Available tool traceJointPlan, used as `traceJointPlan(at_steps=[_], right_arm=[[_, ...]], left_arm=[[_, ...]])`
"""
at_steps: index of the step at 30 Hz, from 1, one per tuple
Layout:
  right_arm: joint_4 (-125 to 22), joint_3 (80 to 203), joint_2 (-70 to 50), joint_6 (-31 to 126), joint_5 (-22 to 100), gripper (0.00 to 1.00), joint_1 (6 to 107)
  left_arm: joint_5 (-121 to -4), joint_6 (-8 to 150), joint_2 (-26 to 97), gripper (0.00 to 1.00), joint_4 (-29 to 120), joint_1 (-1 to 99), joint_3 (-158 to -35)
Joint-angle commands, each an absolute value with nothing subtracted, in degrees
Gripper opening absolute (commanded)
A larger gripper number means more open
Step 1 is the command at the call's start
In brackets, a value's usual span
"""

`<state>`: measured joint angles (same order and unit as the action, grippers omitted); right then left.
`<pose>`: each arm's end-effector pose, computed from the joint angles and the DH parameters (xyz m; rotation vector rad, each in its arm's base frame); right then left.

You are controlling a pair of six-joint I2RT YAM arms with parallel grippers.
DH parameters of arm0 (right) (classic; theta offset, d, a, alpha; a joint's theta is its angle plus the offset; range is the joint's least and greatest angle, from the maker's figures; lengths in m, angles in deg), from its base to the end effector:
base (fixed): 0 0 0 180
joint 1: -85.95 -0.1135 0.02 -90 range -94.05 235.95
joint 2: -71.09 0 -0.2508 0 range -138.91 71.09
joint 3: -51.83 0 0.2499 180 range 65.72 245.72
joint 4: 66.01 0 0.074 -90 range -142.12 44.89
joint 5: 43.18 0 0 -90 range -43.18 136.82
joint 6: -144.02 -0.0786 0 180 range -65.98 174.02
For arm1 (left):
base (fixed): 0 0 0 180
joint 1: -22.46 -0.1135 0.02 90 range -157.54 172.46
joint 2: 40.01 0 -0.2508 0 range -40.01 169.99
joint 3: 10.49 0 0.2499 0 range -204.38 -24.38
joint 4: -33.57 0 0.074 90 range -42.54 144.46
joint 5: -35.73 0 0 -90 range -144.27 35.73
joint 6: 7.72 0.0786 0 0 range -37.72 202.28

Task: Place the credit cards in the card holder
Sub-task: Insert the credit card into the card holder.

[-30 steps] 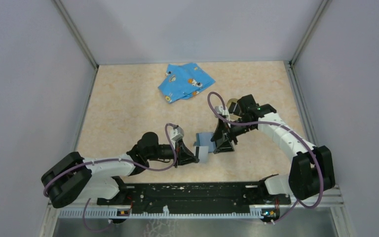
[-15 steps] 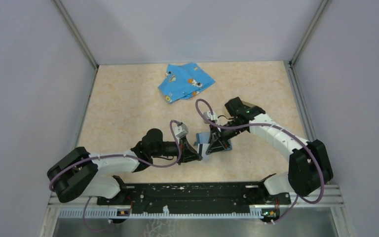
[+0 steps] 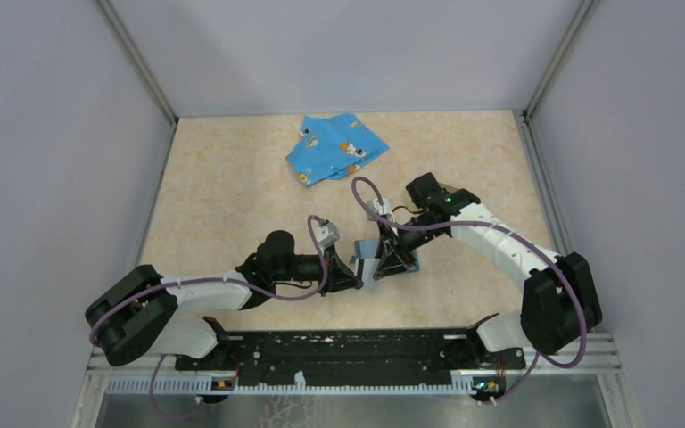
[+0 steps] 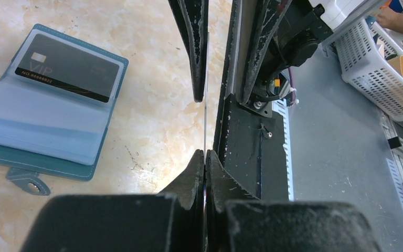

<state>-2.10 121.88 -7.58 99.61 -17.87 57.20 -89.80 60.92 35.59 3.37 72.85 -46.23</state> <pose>0.1851 0.1826 0.2193 -1.5876 1.7188 1.4065 0.1468 -0.2490 0.1731 0.9608 1.6880 -1.4143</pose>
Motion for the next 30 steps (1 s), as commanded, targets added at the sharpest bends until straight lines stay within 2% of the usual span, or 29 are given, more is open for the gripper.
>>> traceJointPlan(at_steps=[1, 3, 4, 6, 7, 11, 12, 15, 18, 24, 30], right_arm=[[-1.93, 124.63, -7.20, 100.08, -19.44, 0.29, 56.86], [-2.60, 124.53, -7.26, 99.28, -19.46, 0.25, 56.86], [-3.06, 124.48, -7.28, 98.68, -19.38, 0.20, 56.86], [-3.49, 124.56, -7.51, 97.95, -19.12, 0.03, 56.86], [-3.69, 124.60, -7.66, 97.64, -18.78, 0.00, 56.86], [-3.88, 124.65, -7.79, 96.71, -18.30, 0.00, 56.86], [-4.03, 124.66, -7.83, 96.35, -18.24, 0.00, 56.87], [-4.28, 125.13, -7.70, 94.97, -17.97, 0.00, 57.91], [-4.07, 125.14, -7.54, 94.35, -17.70, 0.00, 59.95], [-3.40, 123.68, -7.38, 92.38, -12.85, 0.00, 63.64], [-4.30, 121.49, -8.80, 90.06, -9.53, 0.00, 71.73]], left_arm=[[-89.87, 61.71, 35.52, 0.00, 3.60, 72.56, -47.06], [-89.87, 61.69, 35.77, 0.00, 3.60, 72.48, -47.06], [-89.94, 61.71, 35.81, 0.00, 3.48, 72.47, -47.14], [-89.98, 61.71, 35.97, 0.00, 3.33, 72.47, -47.15], [-89.91, 61.59, 36.08, 0.00, 3.18, 72.43, -47.15], [-88.77, 60.52, 36.09, 0.00, 2.98, 72.30, -47.07], [-88.25, 60.04, 36.03, 0.05, 2.99, 72.22, -46.95], [-86.56, 58.74, 35.92, 0.30, 2.71, 72.13, -46.10], [-83.92, 57.28, 35.45, 0.61, 2.33, 72.12, -44.52], [-74.66, 53.29, 31.59, 0.97, 0.90, 72.12, -39.24], [-67.04, 41.42, 31.14, 0.99, -15.53, 72.12, -29.75]])
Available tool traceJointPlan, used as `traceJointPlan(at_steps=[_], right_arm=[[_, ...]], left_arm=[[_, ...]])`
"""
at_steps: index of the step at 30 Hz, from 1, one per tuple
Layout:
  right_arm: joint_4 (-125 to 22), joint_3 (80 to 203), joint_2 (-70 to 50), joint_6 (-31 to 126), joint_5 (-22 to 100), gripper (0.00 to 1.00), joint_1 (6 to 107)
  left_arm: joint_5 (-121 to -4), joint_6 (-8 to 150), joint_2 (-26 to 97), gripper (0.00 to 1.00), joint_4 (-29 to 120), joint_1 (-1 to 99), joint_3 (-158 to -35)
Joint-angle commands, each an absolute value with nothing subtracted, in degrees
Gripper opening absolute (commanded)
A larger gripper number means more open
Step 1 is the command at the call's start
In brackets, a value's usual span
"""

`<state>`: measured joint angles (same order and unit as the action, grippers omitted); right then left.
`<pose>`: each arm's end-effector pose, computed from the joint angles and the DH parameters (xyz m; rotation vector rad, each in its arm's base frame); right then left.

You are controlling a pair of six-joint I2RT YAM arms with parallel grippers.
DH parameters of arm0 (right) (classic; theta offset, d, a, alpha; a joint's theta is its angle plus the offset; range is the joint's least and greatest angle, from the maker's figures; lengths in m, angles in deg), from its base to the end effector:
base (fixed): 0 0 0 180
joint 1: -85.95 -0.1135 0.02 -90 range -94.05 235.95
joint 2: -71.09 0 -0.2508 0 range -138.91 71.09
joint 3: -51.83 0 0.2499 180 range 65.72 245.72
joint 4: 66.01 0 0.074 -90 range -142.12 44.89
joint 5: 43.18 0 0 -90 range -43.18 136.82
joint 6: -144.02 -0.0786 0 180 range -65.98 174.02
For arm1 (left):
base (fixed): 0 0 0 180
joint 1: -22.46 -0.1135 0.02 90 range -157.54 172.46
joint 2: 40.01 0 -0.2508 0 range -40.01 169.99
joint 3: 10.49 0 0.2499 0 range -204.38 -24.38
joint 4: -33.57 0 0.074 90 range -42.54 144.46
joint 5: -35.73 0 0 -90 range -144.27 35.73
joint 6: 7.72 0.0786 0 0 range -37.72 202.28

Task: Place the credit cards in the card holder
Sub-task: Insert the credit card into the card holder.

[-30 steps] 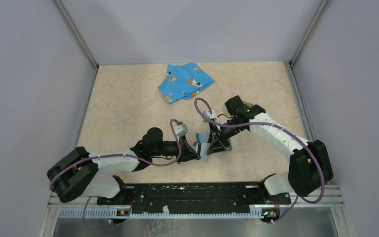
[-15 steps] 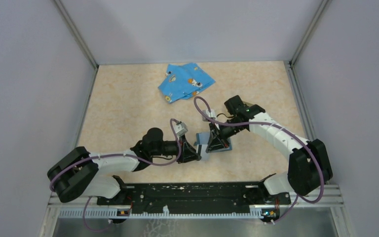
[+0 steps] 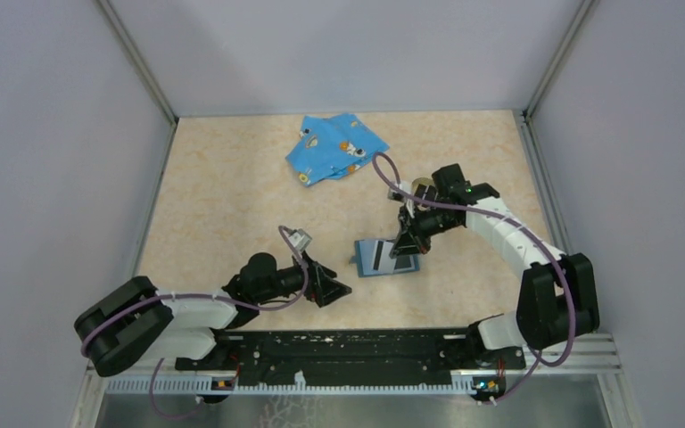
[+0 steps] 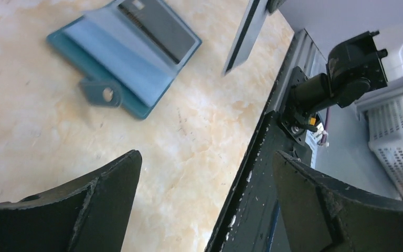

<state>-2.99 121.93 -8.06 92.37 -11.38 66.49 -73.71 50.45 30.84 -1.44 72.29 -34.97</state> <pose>0.2183 0.1480 0.2107 -1.3422 1.9956 1.2534 0.1447 -0.2120 0.1404 0.5725 1.8741 -1.2907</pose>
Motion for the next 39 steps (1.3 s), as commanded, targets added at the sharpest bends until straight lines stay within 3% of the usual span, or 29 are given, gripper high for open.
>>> traceJointPlan(at_steps=[1, 4, 9, 12, 22, 28, 39], right_arm=[[-4.64, 121.41, -9.31, 89.47, -9.48, 0.00, 73.20], [-7.03, 120.12, -11.01, 86.54, -7.07, 0.00, 74.61], [-10.75, 119.89, -14.93, 81.97, -2.90, 0.00, 74.82], [-10.80, 120.52, -17.42, 81.24, -2.39, 0.00, 75.89], [-10.62, 121.77, -21.86, 80.07, -3.67, 0.00, 77.53], [-10.52, 122.12, -23.27, 79.84, -4.33, 0.00, 78.20], [-9.57, 124.23, -26.38, 79.25, -6.93, 0.00, 78.21]], left_arm=[[-67.48, 40.64, 32.17, 0.99, -18.40, 72.12, -28.89], [-70.08, 38.93, 36.13, 0.92, -21.59, 72.12, -29.86], [-77.07, 37.15, 41.91, 0.64, -23.44, 72.12, -36.97], [-77.07, 36.68, 44.21, 0.55, -22.86, 72.25, -40.66], [-74.03, 40.11, 55.71, 0.39, -8.63, 74.67, -53.22], [-71.53, 41.64, 61.86, 0.35, -7.41, 74.67, -53.91], [-66.07, 43.22, 62.05, 0.27, -0.67, 74.67, -52.64]])
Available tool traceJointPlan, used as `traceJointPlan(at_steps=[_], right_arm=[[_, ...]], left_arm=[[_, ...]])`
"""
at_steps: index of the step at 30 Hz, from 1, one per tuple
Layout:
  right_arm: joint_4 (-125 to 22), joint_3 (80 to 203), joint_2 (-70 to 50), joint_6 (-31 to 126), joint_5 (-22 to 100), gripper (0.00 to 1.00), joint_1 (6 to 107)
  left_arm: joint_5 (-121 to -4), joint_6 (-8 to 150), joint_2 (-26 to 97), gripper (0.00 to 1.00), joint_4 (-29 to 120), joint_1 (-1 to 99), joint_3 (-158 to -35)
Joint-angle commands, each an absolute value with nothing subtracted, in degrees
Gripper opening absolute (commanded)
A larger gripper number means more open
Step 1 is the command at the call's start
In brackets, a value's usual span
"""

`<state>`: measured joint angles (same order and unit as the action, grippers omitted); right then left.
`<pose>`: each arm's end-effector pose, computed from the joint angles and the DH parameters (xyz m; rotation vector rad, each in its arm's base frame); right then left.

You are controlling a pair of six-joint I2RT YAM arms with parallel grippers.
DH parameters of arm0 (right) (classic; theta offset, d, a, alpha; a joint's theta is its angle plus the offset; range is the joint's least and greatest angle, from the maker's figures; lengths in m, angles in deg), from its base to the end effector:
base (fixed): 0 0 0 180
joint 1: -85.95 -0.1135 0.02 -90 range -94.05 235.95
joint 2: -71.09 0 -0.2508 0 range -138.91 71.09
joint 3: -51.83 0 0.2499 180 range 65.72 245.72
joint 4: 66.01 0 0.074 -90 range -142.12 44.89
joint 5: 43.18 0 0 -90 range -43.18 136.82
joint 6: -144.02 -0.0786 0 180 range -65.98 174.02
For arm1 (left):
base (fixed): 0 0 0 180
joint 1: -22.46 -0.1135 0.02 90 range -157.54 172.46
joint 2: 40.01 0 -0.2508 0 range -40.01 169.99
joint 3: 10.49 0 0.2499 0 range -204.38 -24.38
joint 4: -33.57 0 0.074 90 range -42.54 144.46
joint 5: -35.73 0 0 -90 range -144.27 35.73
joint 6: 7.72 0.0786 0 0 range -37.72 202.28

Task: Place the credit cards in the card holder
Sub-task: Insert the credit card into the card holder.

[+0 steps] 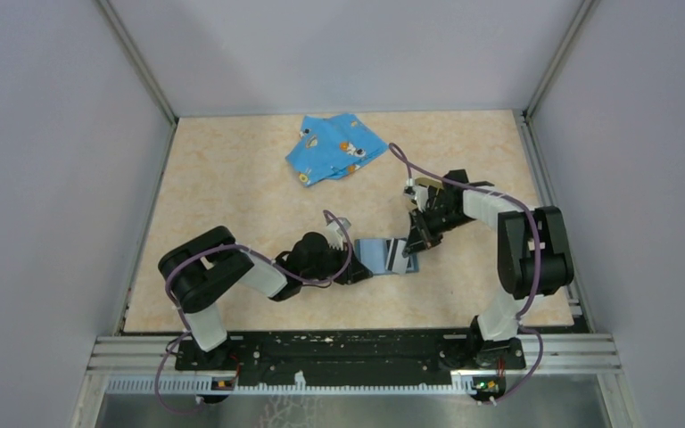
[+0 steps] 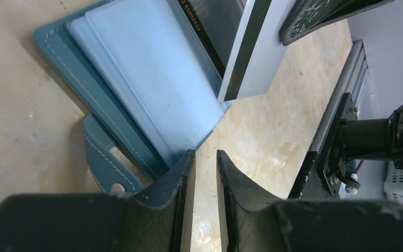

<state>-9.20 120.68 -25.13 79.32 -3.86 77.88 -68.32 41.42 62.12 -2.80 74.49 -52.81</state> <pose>0.2703 0.0997 0.1248 -0.8231 2.5236 1.2223 0.1918 -0.2768 0.0829 0.3914 2.1734 -1.2340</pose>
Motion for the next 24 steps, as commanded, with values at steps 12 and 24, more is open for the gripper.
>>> traceJointPlan(at_steps=[12, 24], right_arm=[[-13.51, 124.15, -28.60, 71.90, -3.41, 0.00, 78.69], [-11.35, 124.34, -33.31, 73.12, -3.53, 0.00, 79.00]], left_arm=[[-64.82, 43.84, 62.21, 0.20, 0.39, 74.67, -52.33], [-63.69, 45.47, 61.81, 0.18, 2.56, 74.67, -53.18]])
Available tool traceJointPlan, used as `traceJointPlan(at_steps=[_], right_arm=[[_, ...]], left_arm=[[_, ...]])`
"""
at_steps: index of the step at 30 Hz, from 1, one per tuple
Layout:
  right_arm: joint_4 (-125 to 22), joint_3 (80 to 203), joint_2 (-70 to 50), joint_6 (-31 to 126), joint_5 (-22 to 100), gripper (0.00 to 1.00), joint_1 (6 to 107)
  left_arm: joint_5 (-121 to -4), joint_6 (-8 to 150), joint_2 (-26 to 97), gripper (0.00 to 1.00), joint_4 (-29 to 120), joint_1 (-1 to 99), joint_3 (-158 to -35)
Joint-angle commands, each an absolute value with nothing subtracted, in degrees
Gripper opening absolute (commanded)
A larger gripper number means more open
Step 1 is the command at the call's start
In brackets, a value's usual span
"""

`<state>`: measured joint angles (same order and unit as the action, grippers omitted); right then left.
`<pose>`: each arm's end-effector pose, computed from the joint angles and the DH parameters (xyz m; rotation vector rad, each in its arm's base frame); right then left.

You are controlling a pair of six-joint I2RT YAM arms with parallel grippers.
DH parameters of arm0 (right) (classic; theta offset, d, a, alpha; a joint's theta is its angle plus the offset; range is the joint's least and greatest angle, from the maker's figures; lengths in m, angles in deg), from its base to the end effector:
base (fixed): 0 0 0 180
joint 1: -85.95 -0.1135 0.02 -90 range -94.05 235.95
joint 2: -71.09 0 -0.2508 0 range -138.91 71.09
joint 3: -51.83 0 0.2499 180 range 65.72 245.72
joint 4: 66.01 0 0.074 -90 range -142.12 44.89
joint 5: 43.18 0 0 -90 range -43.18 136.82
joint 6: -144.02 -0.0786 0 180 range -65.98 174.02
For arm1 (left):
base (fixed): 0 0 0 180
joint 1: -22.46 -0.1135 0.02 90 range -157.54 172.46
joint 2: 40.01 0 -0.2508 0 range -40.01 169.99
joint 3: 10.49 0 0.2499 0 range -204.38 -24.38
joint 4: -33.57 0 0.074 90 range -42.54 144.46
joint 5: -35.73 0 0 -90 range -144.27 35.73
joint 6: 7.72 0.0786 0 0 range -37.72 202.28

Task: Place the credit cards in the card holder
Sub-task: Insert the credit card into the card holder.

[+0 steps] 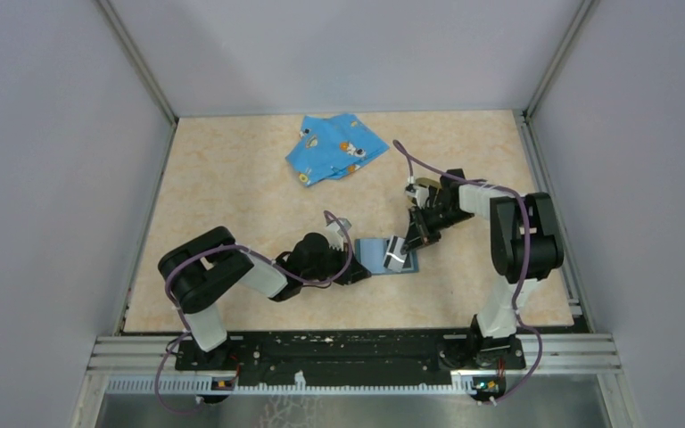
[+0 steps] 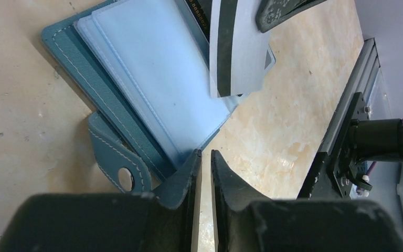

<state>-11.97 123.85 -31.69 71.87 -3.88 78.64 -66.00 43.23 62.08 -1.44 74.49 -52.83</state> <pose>0.2913 0.0987 0.1070 -0.6448 2.6226 1.2625 0.1938 -0.2743 0.0797 0.3939 2.1776 -1.1680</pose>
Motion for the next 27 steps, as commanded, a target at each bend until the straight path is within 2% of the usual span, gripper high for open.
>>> traceJointPlan(at_steps=[1, 20, 27], right_arm=[[-11.27, 124.39, -33.73, 73.25, -3.48, 0.00, 79.00], [-9.20, 128.89, -39.09, 67.69, 2.54, 0.00, 75.77], [-7.04, 131.84, -41.85, 67.21, 3.35, 0.05, 75.29]], left_arm=[[-63.60, 45.71, 61.84, 0.18, 2.89, 74.67, -53.33], [-62.27, 49.29, 62.02, 0.18, 6.52, 74.67, -55.77], [-61.58, 50.32, 61.84, 0.18, 7.40, 74.67, -56.15]])
